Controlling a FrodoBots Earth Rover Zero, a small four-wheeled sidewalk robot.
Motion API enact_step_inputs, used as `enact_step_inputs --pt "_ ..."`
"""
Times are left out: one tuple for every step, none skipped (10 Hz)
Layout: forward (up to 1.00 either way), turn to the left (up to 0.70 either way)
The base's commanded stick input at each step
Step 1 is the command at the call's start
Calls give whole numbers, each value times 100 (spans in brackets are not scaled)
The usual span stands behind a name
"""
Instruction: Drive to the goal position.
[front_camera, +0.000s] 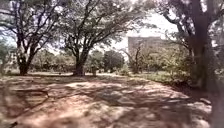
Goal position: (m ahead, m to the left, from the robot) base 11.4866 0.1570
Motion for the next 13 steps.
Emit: enact_step_inputs --pt "70 0" --pt "70 0" --pt "70 0" --pt "70 0" --pt "70 0" --pt "70 0" --pt "70 0" --pt "70 0" --pt "70 0" --pt "70 0" --pt "70 0" --pt "70 0" --pt "70 -35"
